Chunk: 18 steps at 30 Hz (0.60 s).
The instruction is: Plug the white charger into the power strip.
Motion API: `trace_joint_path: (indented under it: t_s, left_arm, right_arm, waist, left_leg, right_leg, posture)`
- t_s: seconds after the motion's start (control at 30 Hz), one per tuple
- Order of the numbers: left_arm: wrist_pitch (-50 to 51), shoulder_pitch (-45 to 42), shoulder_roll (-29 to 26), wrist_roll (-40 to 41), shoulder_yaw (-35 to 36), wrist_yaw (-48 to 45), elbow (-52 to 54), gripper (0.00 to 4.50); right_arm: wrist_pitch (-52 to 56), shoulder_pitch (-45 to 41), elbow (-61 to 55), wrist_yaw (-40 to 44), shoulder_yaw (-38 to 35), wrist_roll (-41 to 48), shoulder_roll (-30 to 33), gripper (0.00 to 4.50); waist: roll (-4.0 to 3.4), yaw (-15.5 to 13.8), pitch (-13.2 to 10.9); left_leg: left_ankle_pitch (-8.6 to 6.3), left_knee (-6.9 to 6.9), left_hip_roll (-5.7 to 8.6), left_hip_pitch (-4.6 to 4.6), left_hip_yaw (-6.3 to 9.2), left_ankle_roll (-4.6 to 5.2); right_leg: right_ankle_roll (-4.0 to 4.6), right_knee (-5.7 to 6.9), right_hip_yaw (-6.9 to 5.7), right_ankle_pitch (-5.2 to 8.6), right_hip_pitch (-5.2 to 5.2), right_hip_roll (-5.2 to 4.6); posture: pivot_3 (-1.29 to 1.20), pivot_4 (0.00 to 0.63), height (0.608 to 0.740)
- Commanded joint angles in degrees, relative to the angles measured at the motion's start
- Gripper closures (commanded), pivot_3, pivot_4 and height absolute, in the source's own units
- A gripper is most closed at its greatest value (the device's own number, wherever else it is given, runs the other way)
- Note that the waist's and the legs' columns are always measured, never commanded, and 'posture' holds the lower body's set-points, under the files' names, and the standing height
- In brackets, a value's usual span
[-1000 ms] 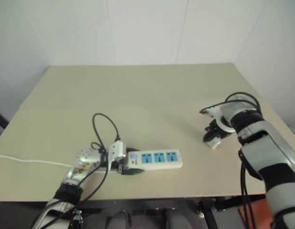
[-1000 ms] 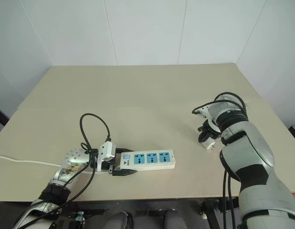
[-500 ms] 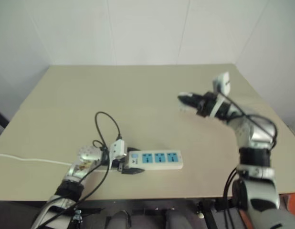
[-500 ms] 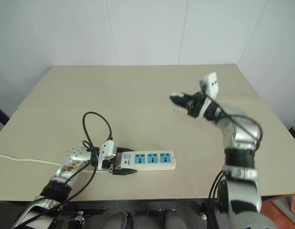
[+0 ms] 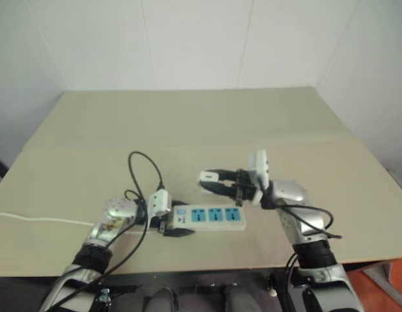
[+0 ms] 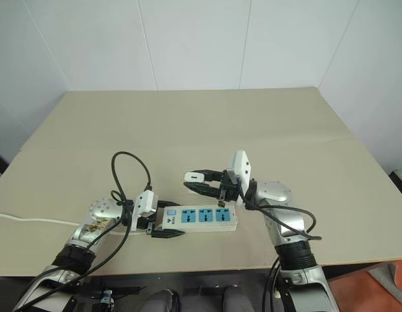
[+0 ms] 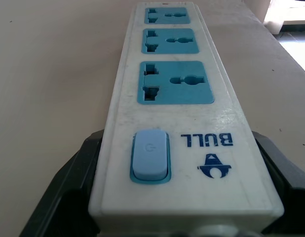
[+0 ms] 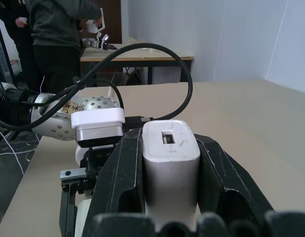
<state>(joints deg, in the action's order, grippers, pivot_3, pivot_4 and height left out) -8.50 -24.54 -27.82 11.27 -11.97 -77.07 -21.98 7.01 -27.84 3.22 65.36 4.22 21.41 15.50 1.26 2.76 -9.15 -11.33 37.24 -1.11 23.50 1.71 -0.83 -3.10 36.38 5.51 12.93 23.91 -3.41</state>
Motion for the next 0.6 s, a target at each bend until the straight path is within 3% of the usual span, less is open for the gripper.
trace_joint_path:
  t_s: [0.03, 0.6]
  left_arm:
    - [0.3, 0.5, -1.7, -1.6, -1.3, -1.3, 0.1, 1.16]
    - [0.7, 0.6, -2.0, -1.5, -1.6, -1.6, 0.8, 1.16]
  right_arm:
    - [-3.3, -0.4, 1.0, 0.7, 1.0, 0.2, -0.5, 3.35]
    - [-7.9, 1.5, 4.4, 1.2, 5.7, -0.8, -1.5, 3.35]
  waist:
    - [0.00, 0.0, 0.0]
    - [0.00, 0.0, 0.0]
  left_leg:
    - [0.00, 0.00, 0.00, 0.00, 0.00, 0.00]
    - [0.00, -0.01, -0.02, -0.01, 0.00, 0.00]
  right_leg:
    - [0.00, -0.01, 0.00, 0.00, 0.00, 0.00]
    - [0.02, 0.01, 0.00, 0.00, 0.01, 0.02]
  posture:
    - [0.00, 0.150, 0.740]
    - [0.00, 0.150, 0.740]
